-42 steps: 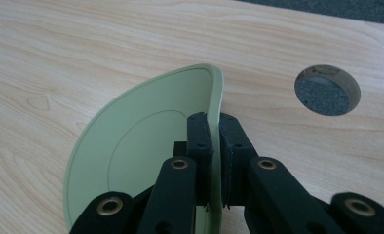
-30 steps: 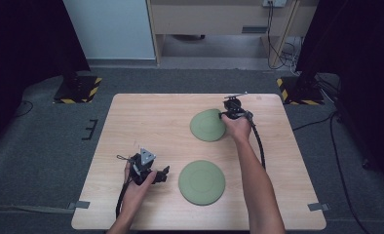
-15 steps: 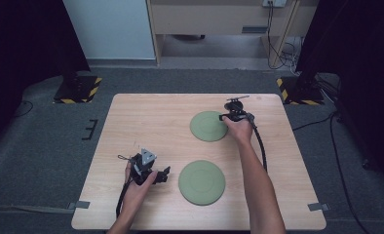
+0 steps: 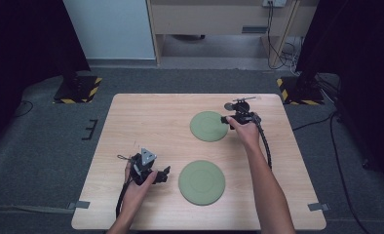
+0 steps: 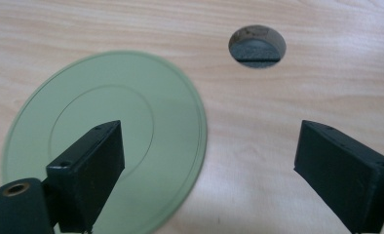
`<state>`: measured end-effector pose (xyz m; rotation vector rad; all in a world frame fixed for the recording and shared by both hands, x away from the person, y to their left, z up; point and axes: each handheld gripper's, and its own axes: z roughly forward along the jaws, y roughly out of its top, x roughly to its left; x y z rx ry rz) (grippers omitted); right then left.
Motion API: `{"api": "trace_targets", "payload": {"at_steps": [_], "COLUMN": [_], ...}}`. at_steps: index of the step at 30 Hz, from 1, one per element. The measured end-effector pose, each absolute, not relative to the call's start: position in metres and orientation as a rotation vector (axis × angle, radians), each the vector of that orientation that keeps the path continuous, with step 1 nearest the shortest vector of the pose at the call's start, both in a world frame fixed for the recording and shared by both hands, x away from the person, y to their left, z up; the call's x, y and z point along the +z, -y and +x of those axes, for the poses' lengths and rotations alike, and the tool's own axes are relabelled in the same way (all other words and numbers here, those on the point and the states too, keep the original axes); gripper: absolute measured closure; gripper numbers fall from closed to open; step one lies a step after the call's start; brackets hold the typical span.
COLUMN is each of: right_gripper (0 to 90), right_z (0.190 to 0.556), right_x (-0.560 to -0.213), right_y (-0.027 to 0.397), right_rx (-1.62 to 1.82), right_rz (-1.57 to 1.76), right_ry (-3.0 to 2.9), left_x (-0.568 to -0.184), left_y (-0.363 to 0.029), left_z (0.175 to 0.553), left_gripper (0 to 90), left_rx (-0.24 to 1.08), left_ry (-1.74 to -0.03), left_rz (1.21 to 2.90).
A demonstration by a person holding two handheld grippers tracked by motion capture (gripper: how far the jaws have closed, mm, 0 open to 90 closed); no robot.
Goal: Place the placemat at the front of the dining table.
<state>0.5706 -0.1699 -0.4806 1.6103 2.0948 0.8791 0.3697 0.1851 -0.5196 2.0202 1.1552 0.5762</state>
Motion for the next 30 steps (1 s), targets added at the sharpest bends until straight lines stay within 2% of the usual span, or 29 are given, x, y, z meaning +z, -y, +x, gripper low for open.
{"api": "trace_targets", "payload": {"at_steps": [18, 30], "right_gripper": [9.1, 9.0], "right_z": [0.492, 0.458], "right_x": [-0.462, -0.472], "right_y": [0.212, 0.227], "right_rx": [0.980, 1.024], "right_rz": [1.576, 1.552], "right_ry": [-2.033, -2.041], "left_x": [-0.521, -0.523], "left_y": [-0.183, -0.185], "left_z": [0.366, 0.367], "left_gripper": [3.2, 3.2], "left_rx": [0.583, 0.593], "left_ry": [-1.151, -1.150], "left_rz": [2.037, 2.055]}}
